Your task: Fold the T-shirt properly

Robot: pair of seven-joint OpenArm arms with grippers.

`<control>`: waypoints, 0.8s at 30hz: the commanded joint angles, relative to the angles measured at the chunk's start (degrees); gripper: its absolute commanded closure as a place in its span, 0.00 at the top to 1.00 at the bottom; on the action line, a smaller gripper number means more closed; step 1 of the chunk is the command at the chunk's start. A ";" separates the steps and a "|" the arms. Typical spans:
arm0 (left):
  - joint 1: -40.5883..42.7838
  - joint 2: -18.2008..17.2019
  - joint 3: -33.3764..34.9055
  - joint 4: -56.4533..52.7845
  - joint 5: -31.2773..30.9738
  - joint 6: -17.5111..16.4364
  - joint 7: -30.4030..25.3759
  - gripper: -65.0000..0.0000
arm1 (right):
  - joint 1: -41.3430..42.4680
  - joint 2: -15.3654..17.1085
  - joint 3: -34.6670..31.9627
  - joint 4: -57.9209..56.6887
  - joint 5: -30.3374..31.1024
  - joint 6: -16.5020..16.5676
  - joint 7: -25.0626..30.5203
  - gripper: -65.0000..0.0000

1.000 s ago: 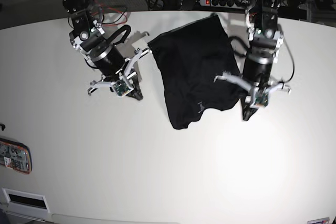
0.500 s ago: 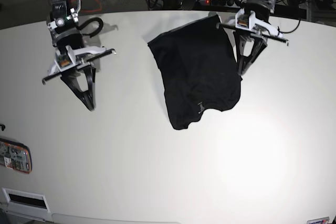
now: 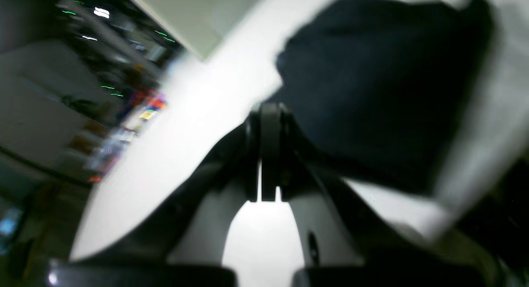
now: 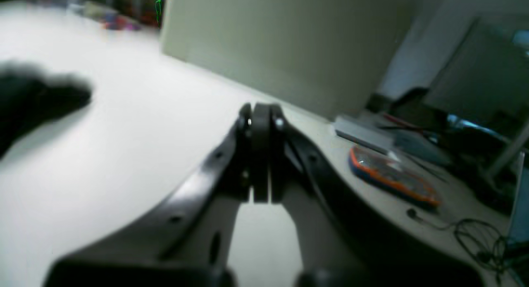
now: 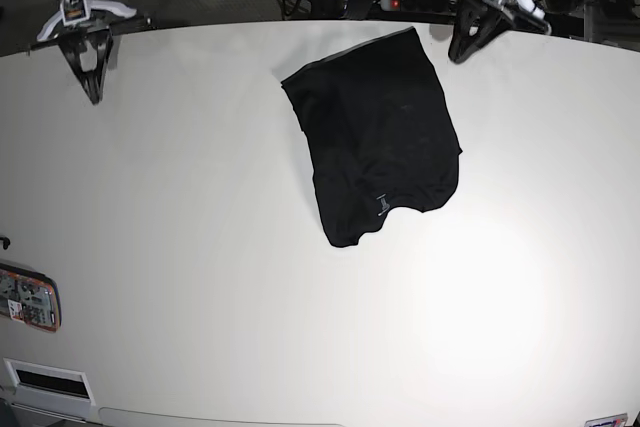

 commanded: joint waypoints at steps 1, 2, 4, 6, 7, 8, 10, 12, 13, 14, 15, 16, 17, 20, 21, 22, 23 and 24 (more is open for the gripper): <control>1.23 -0.62 -0.03 0.90 -0.54 0.62 -1.46 0.00 | -1.06 0.62 0.72 -0.28 0.04 0.02 1.66 0.00; 2.11 -0.62 0.06 0.81 0.16 0.62 -1.46 0.00 | -1.50 0.62 0.72 -0.90 -0.22 0.02 1.66 0.00; 4.22 -0.71 0.06 0.28 3.06 0.62 -1.46 0.00 | -3.26 0.62 0.54 -2.75 -0.40 0.02 1.66 0.00; 5.18 -0.71 0.06 -1.39 6.67 0.62 -1.46 0.00 | -4.67 0.62 0.45 -5.03 -0.40 0.02 1.66 0.00; 5.27 -0.71 0.06 -2.53 8.51 0.62 -1.46 0.00 | -4.93 0.62 0.37 -6.53 -0.40 0.02 1.66 0.00; 5.18 -0.71 0.06 -4.12 9.92 0.62 -1.46 0.00 | -4.93 0.62 0.37 -8.20 -0.49 0.02 1.66 0.00; 4.39 -0.80 0.06 -8.77 13.26 0.62 -1.29 0.00 | -4.93 0.62 0.28 -12.77 -0.49 0.02 1.66 0.00; 0.17 -0.80 0.23 -13.96 15.90 0.62 -1.29 0.00 | -4.84 0.62 0.28 -17.08 -0.22 0.02 1.66 0.00; -2.03 -0.71 1.11 -16.95 17.22 0.62 -1.29 0.00 | -4.84 0.62 0.28 -19.27 -0.22 0.02 1.66 0.00; -3.87 -0.71 2.17 -20.38 18.10 0.62 -1.29 0.00 | -4.84 0.62 0.28 -21.47 -0.22 0.02 1.66 0.00; -5.28 -0.71 3.31 -23.28 18.71 0.62 -1.29 0.00 | -4.84 0.62 0.28 -23.49 -0.31 0.02 1.66 0.00; -6.60 -0.71 4.36 -26.01 19.15 0.62 -1.20 0.00 | -4.84 0.62 0.28 -25.43 -0.31 0.02 1.66 0.00; -8.00 -0.71 5.51 -28.99 19.59 0.62 -1.20 0.00 | -4.84 0.62 0.28 -27.45 -0.31 0.02 1.66 0.00; -12.14 -0.71 8.85 -37.26 20.03 0.62 -1.20 0.00 | -4.84 0.62 0.28 -32.11 -0.31 0.02 1.66 0.00; -13.45 -0.71 9.55 -39.90 20.12 0.62 -1.11 0.00 | -4.84 0.62 0.28 -33.78 -0.31 0.02 1.66 0.00; -14.77 -0.71 10.08 -42.71 20.12 0.62 -1.11 0.00 | -4.84 0.62 0.28 -35.80 -0.40 0.02 1.66 0.00; -16.09 -0.71 10.61 -45.87 20.29 0.62 -1.11 0.00 | -4.76 0.53 0.28 -38.09 -0.49 0.02 1.66 0.00; -17.32 -0.71 10.87 -48.60 20.38 0.62 -1.11 0.00 | -4.76 0.44 0.28 -40.37 -0.49 0.02 1.66 0.00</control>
